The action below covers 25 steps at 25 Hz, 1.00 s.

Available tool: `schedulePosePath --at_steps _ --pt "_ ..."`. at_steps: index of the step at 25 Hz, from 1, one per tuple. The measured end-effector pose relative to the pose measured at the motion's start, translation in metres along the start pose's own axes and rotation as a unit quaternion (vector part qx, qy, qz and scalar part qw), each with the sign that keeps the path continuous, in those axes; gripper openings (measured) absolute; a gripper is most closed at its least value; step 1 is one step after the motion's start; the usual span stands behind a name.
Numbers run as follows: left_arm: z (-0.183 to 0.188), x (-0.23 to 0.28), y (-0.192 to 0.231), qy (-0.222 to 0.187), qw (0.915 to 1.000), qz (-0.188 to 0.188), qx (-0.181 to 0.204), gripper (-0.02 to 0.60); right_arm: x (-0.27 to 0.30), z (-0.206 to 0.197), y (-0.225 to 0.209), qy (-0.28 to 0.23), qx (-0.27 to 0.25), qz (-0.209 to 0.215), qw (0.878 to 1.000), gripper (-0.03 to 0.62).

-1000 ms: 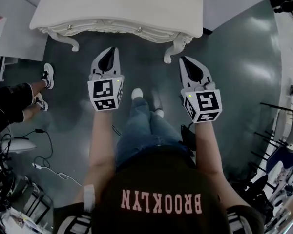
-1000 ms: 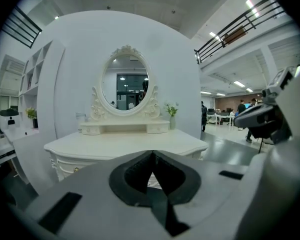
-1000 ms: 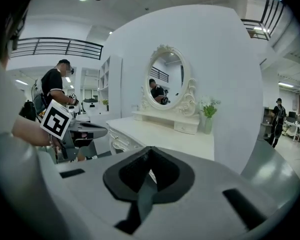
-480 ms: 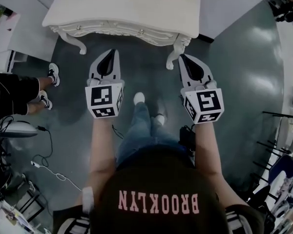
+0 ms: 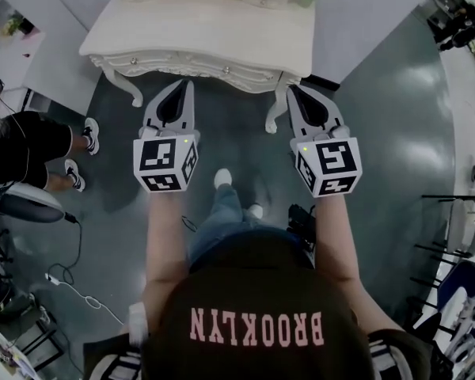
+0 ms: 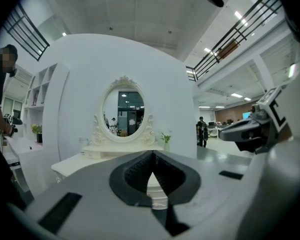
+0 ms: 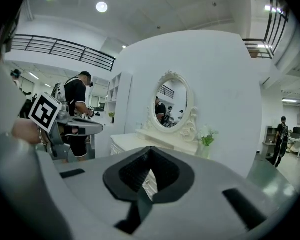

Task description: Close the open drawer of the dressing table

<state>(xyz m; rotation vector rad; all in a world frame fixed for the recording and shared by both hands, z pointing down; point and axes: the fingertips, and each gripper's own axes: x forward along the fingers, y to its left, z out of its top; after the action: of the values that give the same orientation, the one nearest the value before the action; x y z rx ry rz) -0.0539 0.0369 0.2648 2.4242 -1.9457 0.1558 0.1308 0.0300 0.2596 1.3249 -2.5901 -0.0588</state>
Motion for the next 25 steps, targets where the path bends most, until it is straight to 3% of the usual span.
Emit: schedulePosePath --at_steps 12,25 --pt "0.059 0.014 -0.009 -0.042 0.9984 -0.021 0.031 0.005 -0.010 0.045 -0.028 -0.041 -0.003 -0.037 0.998 -0.005" --pt "0.079 0.030 -0.003 -0.057 0.9975 -0.028 0.030 0.005 -0.003 0.060 -0.036 -0.052 -0.010 -0.045 0.998 -0.005"
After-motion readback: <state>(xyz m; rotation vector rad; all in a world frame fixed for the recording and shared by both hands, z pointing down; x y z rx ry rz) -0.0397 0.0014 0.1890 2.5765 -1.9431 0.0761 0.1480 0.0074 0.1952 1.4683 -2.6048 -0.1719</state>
